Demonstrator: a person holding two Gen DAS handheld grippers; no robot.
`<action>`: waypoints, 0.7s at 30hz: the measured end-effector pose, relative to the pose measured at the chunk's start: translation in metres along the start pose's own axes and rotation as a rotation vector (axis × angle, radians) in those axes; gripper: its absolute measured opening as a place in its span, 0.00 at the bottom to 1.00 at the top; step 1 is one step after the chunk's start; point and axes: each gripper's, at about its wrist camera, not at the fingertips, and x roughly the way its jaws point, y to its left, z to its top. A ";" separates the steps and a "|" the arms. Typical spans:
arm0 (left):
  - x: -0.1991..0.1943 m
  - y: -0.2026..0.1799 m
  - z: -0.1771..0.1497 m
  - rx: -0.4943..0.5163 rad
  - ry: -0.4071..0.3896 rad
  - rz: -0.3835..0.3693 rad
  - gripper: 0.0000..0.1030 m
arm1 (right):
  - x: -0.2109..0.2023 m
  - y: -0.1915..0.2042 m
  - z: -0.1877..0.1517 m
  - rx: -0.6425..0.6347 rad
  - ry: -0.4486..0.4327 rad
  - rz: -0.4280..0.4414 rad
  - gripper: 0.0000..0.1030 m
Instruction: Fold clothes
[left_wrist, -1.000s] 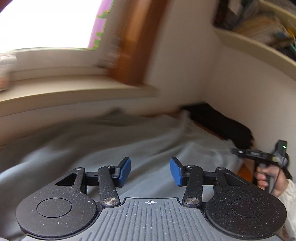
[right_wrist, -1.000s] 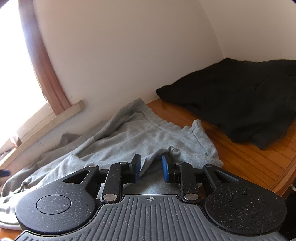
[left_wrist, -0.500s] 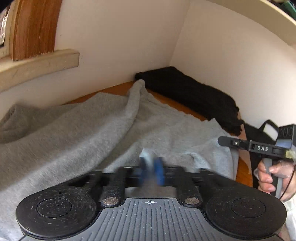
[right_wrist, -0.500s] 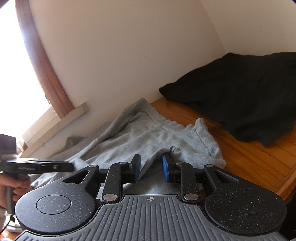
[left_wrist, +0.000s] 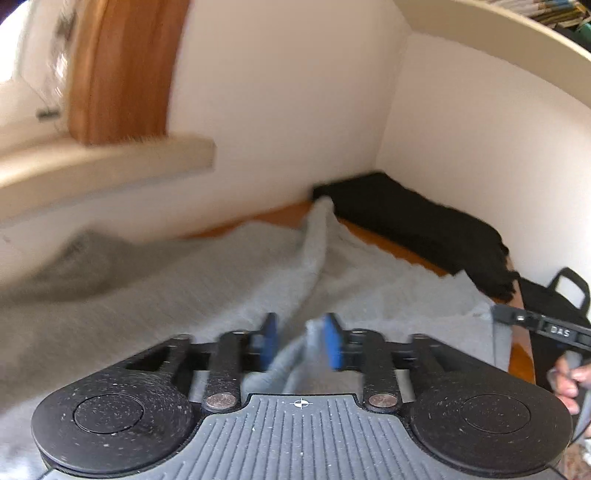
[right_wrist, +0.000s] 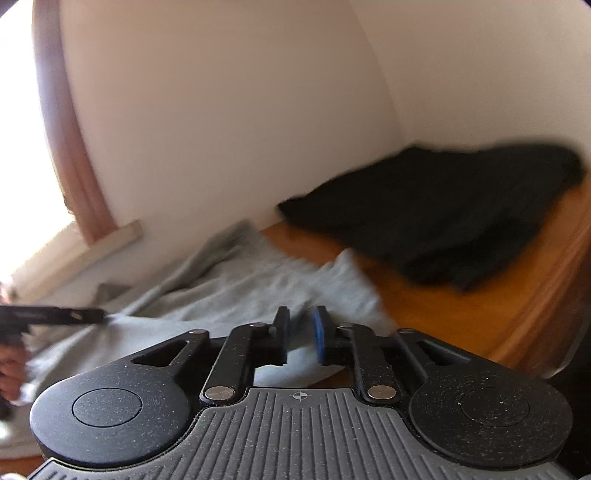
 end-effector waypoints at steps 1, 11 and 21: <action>-0.007 0.001 0.002 0.001 -0.009 0.012 0.55 | -0.003 -0.001 0.002 -0.020 -0.011 -0.026 0.16; -0.101 0.036 0.003 -0.032 -0.055 0.114 0.75 | 0.019 0.053 0.008 -0.173 0.081 0.176 0.37; -0.202 0.101 -0.073 -0.073 0.033 0.258 0.77 | 0.047 0.120 0.010 -0.300 0.129 0.255 0.47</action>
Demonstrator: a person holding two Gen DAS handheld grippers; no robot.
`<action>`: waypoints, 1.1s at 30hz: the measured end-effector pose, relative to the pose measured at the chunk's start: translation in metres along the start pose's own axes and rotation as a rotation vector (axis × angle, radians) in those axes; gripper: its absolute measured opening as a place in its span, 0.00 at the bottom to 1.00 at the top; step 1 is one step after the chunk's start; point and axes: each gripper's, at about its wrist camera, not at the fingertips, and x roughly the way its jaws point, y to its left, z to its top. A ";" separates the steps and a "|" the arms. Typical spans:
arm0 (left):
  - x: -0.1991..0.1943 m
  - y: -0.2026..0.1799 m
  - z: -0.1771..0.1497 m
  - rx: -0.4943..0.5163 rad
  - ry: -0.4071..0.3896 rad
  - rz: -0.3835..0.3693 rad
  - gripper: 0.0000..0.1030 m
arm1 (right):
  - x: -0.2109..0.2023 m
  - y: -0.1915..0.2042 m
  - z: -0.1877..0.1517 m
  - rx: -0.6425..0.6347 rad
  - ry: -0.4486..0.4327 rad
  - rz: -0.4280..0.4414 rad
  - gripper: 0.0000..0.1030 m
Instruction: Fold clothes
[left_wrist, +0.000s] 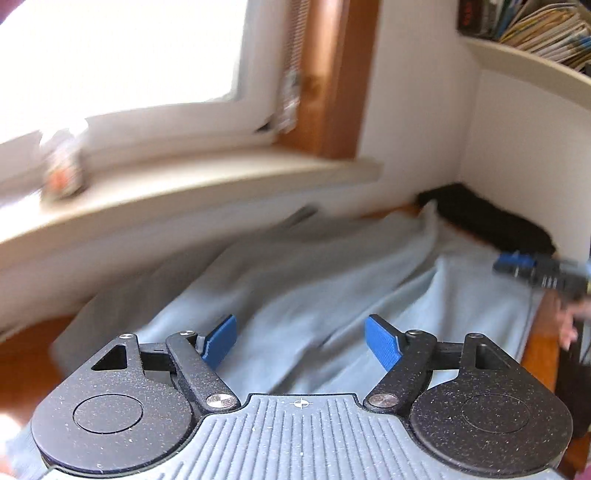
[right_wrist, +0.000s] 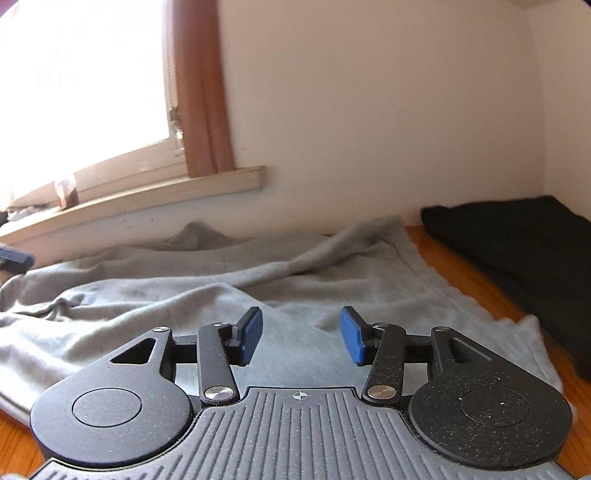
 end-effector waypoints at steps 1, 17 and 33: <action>-0.004 0.007 -0.008 -0.006 0.017 0.009 0.77 | 0.005 0.002 0.001 0.003 0.012 0.010 0.48; -0.033 -0.022 -0.040 0.101 0.014 -0.023 0.58 | 0.029 0.014 0.003 -0.037 0.103 0.022 0.49; 0.008 -0.063 -0.049 0.169 0.102 -0.086 0.57 | 0.056 0.081 0.025 -0.158 0.233 0.283 0.49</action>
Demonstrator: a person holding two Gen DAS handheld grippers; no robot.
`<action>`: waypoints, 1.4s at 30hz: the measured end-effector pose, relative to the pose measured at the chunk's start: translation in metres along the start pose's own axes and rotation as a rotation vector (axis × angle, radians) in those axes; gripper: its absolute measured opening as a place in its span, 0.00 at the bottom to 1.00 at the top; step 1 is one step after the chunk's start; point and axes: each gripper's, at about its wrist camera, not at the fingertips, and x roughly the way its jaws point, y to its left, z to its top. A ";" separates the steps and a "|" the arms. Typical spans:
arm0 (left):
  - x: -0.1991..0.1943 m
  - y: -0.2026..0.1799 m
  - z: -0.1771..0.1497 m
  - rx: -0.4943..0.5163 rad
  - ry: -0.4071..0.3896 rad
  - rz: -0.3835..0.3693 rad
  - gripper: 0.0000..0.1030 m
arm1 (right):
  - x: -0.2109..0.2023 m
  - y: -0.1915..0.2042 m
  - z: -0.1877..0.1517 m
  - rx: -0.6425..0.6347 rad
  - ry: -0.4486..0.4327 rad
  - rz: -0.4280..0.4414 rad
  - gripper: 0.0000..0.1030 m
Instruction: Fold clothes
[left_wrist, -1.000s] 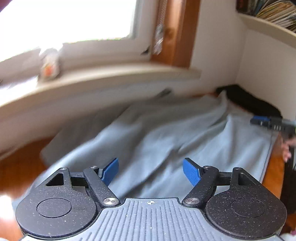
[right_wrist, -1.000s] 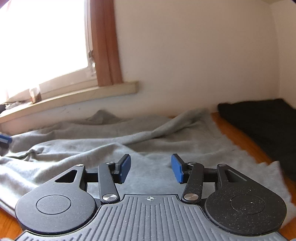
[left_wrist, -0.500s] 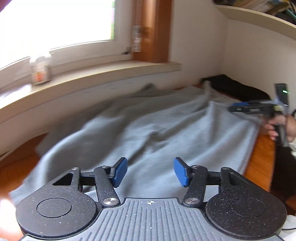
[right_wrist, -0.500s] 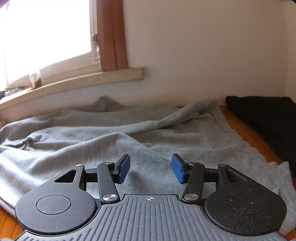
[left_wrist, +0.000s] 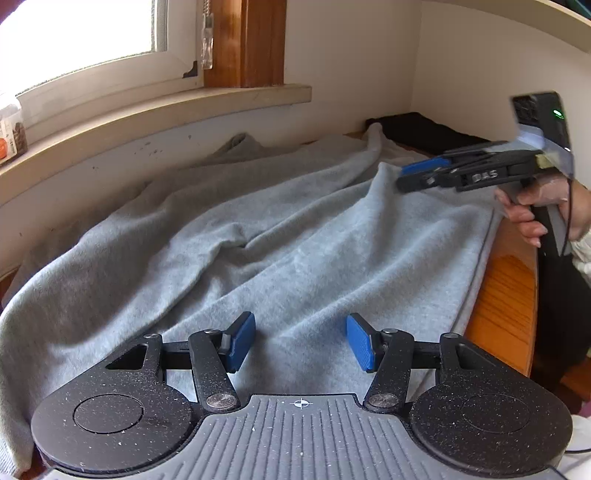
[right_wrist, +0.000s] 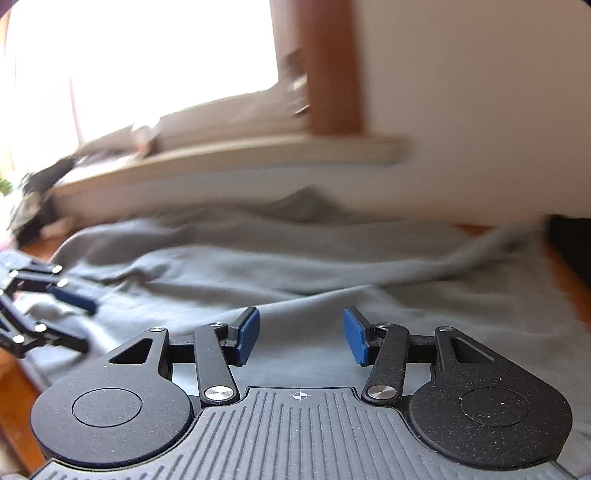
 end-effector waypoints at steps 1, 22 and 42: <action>-0.001 0.000 -0.001 0.002 0.002 -0.001 0.57 | 0.011 0.004 0.003 -0.019 0.043 0.015 0.48; 0.005 -0.045 0.012 0.050 -0.063 -0.140 0.35 | -0.034 -0.018 -0.036 0.001 -0.002 -0.201 0.41; -0.011 -0.072 -0.007 0.089 -0.077 -0.171 0.01 | -0.038 -0.049 -0.047 0.135 -0.070 -0.144 0.45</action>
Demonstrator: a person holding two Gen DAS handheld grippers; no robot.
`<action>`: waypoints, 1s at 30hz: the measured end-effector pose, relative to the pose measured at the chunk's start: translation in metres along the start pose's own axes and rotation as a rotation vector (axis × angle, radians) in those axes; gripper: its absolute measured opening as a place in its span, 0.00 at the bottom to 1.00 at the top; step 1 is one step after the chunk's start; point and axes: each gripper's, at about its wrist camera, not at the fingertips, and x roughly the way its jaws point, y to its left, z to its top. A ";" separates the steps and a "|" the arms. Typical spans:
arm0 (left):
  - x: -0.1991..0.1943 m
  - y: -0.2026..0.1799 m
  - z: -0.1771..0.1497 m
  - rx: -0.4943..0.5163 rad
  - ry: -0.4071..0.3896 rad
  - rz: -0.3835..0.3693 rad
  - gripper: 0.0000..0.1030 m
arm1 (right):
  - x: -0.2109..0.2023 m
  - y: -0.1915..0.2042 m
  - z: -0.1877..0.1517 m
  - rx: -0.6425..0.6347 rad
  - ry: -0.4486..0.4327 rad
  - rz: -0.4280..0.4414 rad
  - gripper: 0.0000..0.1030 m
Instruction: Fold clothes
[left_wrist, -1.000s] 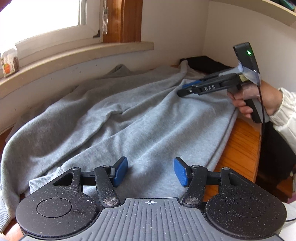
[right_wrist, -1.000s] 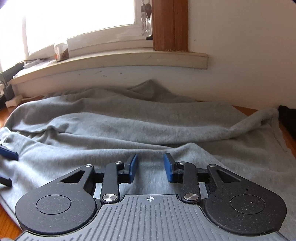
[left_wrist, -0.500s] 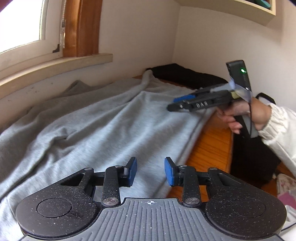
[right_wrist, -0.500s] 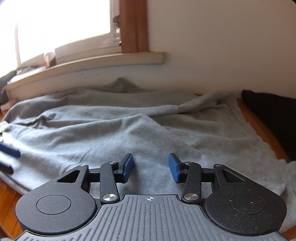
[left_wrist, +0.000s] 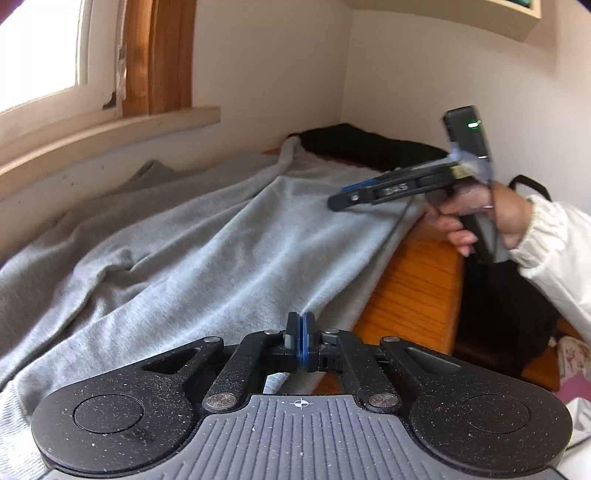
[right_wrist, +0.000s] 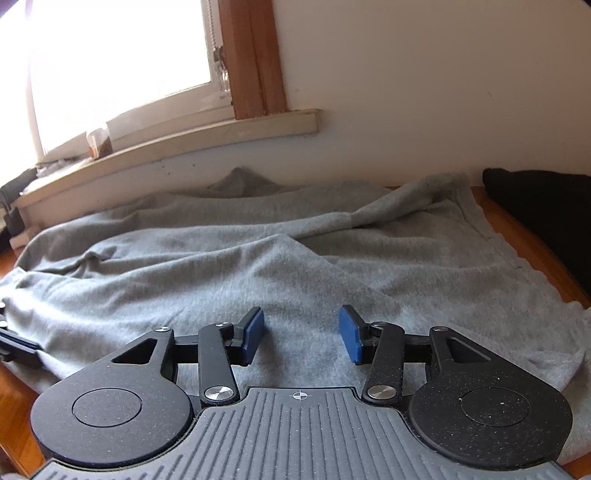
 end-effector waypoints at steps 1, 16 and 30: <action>-0.005 -0.003 0.000 -0.001 -0.002 0.001 0.01 | 0.000 -0.001 0.000 0.003 -0.001 0.002 0.45; -0.048 0.076 -0.003 -0.130 -0.056 0.205 0.67 | -0.023 -0.022 -0.004 -0.029 -0.069 -0.128 0.47; 0.051 0.114 0.058 -0.028 -0.061 0.150 0.76 | -0.033 -0.074 -0.017 -0.012 -0.060 -0.259 0.48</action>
